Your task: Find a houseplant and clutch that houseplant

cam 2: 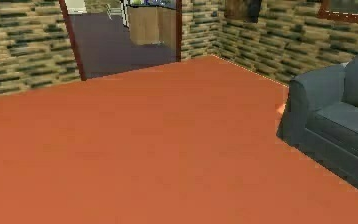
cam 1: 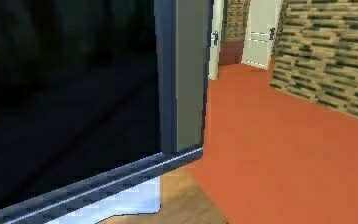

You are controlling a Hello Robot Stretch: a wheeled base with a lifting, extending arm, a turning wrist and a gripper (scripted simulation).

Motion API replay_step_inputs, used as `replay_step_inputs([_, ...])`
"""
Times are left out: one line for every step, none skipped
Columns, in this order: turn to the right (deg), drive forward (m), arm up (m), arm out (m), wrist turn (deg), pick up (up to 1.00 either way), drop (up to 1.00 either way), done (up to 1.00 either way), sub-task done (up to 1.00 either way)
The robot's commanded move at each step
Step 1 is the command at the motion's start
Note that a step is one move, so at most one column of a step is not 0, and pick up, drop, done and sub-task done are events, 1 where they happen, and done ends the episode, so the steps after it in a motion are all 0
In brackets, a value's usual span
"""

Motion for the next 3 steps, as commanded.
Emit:
replay_step_inputs([45.0, 0.00, 0.00, 0.00, 0.0, 0.00, 0.00, 0.00, 0.00])
replay_step_inputs([45.0, 0.00, 0.00, 0.00, 0.0, 0.00, 0.00, 0.00, 0.00])
replay_step_inputs([45.0, 0.00, 0.00, 0.00, 0.0, 0.00, 0.00, 0.00, 0.00])
